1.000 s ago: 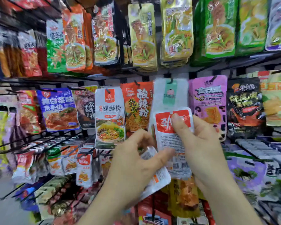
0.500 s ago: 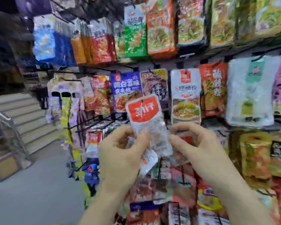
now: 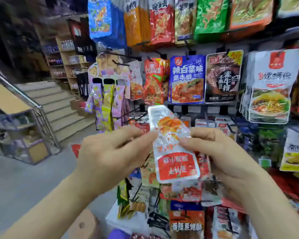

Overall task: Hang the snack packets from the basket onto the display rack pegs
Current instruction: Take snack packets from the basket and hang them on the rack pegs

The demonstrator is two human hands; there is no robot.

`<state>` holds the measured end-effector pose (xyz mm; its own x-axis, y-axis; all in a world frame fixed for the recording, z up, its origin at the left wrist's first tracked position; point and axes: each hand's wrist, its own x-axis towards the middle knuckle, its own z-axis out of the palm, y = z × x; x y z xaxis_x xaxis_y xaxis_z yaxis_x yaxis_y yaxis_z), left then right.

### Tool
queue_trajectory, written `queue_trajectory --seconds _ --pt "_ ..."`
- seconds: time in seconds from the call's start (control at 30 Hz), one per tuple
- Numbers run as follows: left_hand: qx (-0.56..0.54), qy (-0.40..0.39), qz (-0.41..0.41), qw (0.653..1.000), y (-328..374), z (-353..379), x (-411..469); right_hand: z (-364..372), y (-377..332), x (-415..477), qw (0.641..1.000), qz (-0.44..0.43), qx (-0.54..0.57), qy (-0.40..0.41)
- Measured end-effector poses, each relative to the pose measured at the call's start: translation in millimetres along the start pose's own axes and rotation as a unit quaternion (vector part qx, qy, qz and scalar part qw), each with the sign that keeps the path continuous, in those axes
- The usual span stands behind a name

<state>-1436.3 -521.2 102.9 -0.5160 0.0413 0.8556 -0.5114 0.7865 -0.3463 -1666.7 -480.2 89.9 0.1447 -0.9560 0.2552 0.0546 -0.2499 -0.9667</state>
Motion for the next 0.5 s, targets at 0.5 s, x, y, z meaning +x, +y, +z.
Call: queue_trajectory --seconds 0.5 --pt "-0.418 -0.314 -0.343 0.781 -110 49 48 -7 -31 108 0.911 -0.083 -0.366 -0.17"
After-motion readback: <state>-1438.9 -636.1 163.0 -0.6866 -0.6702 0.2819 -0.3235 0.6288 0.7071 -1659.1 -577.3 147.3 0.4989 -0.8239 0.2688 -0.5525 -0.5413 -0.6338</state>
